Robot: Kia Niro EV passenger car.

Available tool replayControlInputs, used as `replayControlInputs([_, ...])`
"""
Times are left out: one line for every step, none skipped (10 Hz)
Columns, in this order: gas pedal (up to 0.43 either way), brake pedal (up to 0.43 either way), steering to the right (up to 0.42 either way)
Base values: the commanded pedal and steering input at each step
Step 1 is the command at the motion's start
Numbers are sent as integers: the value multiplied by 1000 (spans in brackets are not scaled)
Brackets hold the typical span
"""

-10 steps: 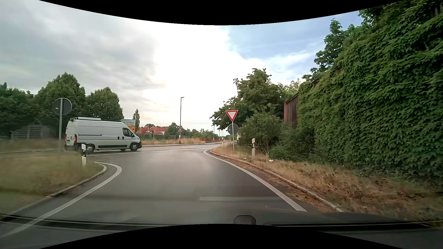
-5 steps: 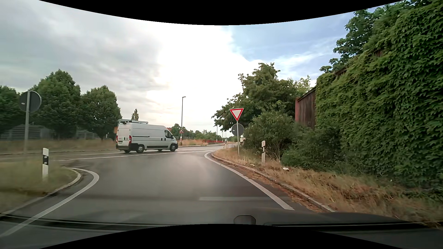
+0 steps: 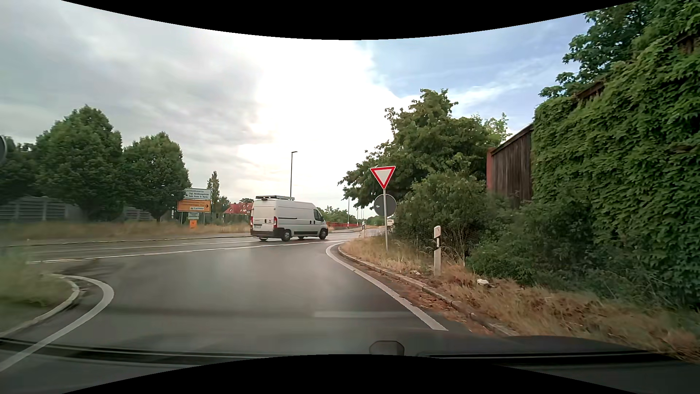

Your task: Follow the waypoints while adhering to traffic rules and regulations

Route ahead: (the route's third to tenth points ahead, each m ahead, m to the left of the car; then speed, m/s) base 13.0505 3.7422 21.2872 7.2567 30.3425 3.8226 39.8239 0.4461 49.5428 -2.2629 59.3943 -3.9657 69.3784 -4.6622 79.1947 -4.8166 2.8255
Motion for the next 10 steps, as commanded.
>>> replayControlInputs([0, 0, -62])
replayControlInputs([0, 0, -65])
replayControlInputs([0, 0, -65])
replayControlInputs([0, 0, -65])
replayControlInputs([0, 0, -65])
replayControlInputs([0, 0, -66])
replayControlInputs([0, 0, -65])
replayControlInputs([0, 0, -67])
replayControlInputs([0, 0, -69])
replayControlInputs([0, 0, -70])
